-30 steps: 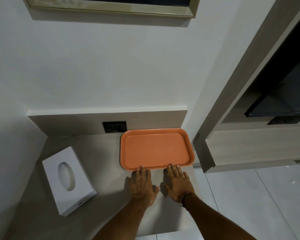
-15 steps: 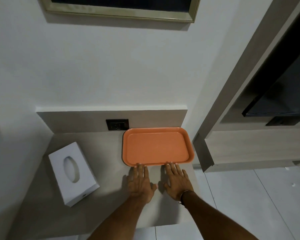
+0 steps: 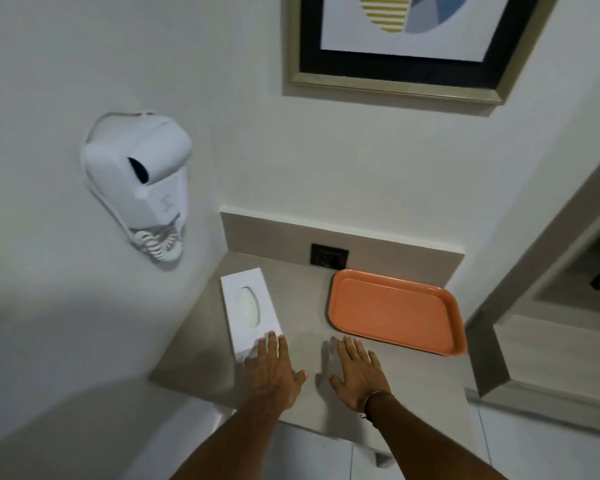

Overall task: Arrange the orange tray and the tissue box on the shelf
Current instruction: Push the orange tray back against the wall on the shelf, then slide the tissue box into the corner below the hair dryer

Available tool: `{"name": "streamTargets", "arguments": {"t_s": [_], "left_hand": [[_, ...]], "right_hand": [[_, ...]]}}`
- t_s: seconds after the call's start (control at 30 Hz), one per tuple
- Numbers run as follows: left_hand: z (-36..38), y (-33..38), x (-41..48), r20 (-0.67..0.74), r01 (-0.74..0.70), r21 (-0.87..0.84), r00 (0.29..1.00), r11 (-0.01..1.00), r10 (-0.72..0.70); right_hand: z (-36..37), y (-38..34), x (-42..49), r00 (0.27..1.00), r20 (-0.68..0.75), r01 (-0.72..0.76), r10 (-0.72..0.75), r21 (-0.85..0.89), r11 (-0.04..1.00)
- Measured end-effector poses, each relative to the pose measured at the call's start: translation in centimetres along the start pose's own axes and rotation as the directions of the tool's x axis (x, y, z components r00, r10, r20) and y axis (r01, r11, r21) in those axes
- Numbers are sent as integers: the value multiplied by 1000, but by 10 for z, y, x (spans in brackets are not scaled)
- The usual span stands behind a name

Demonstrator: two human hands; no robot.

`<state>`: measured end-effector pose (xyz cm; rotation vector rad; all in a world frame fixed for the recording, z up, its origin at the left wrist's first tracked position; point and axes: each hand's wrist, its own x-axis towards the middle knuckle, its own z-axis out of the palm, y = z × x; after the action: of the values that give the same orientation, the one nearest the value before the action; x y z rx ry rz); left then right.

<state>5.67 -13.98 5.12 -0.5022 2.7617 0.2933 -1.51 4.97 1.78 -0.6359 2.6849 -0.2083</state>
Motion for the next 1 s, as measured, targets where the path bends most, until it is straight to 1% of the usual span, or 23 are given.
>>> {"name": "streamTargets", "arguments": {"t_s": [0.1, 0.23, 0.33, 0.43, 0.57, 0.7, 0.83, 0.9, 1.0], "left_hand": [[-4, -38, 5, -18, 54, -19, 998, 998, -55], [-9, -82, 21, -89, 108, -31, 990, 994, -111], [-10, -106, 42, -85, 146, -56, 985, 988, -150], [-11, -122, 71, -67, 160, -107, 984, 981, -168], [-6, -127, 97, -44, 151, -232, 985, 961, -165], [5, -125, 107, 36, 178, -395, 983, 901, -178], [9, -119, 113, 76, 189, -547, 981, 815, -177], [8, -117, 115, 88, 202, -585, 979, 786, -186], [2, -118, 119, 69, 208, -621, 975, 756, -212]], "right_hand": [[3, -36, 22, 998, 21, 51, -51, -1, 999], [7, -83, 59, 995, 36, 92, -93, 26, 995], [9, -112, 87, 996, 40, 77, -81, 92, 993], [9, -130, 114, 998, 57, 26, -34, 146, 989], [6, -139, 136, 994, 111, -47, 18, 267, 963], [7, -141, 144, 980, 196, -114, 27, 450, 886], [8, -141, 144, 984, 173, -132, 40, 561, 817], [7, -143, 143, 987, 153, -133, 51, 590, 796], [5, -147, 146, 987, 139, -146, 76, 614, 776]]}}
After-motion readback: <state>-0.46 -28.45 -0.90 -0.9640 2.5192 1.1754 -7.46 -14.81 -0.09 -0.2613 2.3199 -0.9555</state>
